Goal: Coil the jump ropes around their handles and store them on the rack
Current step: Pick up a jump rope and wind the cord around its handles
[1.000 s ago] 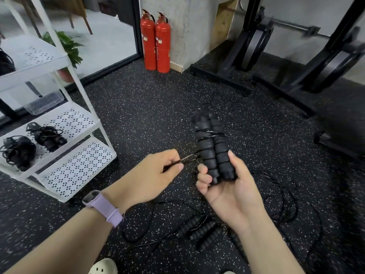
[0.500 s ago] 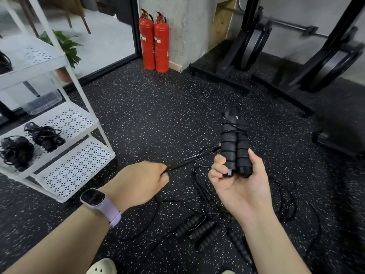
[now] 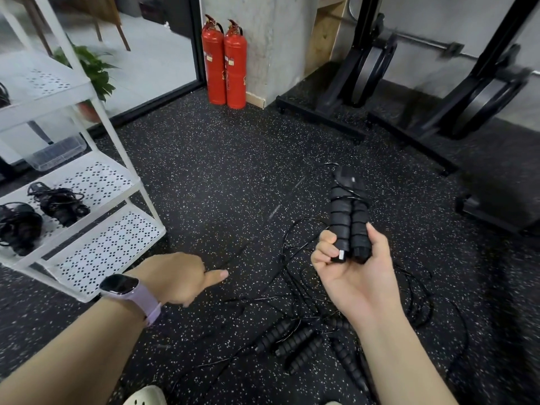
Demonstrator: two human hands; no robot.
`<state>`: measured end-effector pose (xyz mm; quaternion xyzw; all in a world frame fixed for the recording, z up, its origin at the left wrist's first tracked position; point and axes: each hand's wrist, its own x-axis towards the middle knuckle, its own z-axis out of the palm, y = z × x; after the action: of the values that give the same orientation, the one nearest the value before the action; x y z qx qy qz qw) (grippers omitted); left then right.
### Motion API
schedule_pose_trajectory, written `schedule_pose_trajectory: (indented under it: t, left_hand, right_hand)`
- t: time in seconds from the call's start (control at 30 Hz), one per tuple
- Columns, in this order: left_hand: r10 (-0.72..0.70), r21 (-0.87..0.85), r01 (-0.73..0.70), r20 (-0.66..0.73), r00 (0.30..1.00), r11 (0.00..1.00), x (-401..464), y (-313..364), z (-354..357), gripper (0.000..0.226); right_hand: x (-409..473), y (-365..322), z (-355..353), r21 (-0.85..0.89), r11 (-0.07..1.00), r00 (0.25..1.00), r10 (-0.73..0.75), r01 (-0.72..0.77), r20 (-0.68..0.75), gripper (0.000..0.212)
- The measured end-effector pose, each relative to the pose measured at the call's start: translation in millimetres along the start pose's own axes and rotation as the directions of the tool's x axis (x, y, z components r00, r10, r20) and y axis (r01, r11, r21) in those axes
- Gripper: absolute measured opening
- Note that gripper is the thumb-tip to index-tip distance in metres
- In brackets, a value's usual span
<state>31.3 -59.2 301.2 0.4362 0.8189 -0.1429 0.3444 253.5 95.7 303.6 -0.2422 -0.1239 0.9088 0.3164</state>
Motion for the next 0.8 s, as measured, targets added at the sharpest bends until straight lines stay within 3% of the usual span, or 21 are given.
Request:
schedule_pose_trajectory:
  t: [0.1,0.23,0.3,0.37,0.43,0.47,0.53,0.6,0.63,0.7,0.77,0.8]
  left_hand:
    - [-0.023,0.033,0.023,-0.001,1.000,0.999,4,0,7,0.059]
    - [-0.037,0.051,0.043,-0.112,0.993,0.998,4,1,8,0.039]
    - [-0.055,-0.062,0.044,-0.196,0.979,0.997,7,2,8,0.051]
    - [-0.087,-0.352,-0.029,-0.308,0.947,0.936,12,6,6,0.080]
    - [-0.099,-0.569,-0.217,-0.471,0.877,0.793,15,11,-2,0.102]
    - [-0.094,-0.599,-0.326,-0.562,0.822,0.731,14,14,-7,0.108]
    - [-0.031,-0.531,-0.525,-0.722,0.691,0.665,8,21,-12,0.102]
    - [0.078,-0.395,-0.626,-0.804,0.590,0.672,1,25,-14,0.080]
    - [0.114,-0.369,-0.647,-0.807,0.579,0.667,-3,26,-15,0.066]
    - [0.094,-0.470,-0.666,-0.773,0.627,0.580,-9,30,-18,0.046]
    - [0.046,-0.613,-0.670,-0.722,0.690,0.418,-14,35,-22,0.040]
    - [0.051,-0.689,-0.668,-0.685,0.727,0.280,-16,39,-24,0.037]
  right_hand:
    - [0,7,3,-0.140,0.990,0.999,0.037,-0.034,0.016,0.041]
    - [-1,19,4,-0.302,0.948,0.994,0.112,-0.102,0.017,0.051]
    - [-1,22,5,-0.366,0.922,0.989,0.145,-0.125,0.026,0.056]
    - [-3,25,5,-0.413,0.899,0.983,0.179,-0.144,0.047,0.058]
    - [-6,27,5,-0.458,0.875,0.976,0.209,-0.157,0.065,0.056]
    - [-7,28,5,-0.491,0.856,0.972,0.224,-0.164,0.066,0.056]
    - [-10,29,4,-0.572,0.797,0.962,0.267,-0.192,0.050,0.054]
    - [-13,27,4,-0.613,0.756,0.945,0.325,-0.229,0.048,0.051]
    - [-14,25,4,-0.610,0.753,0.933,0.355,-0.247,0.061,0.051]
    - [-16,19,4,-0.587,0.758,0.903,0.417,-0.283,0.104,0.051]
    - [-16,16,4,-0.553,0.770,0.867,0.473,-0.318,0.160,0.050]
    - [-16,15,4,-0.532,0.777,0.848,0.495,-0.336,0.187,0.049]
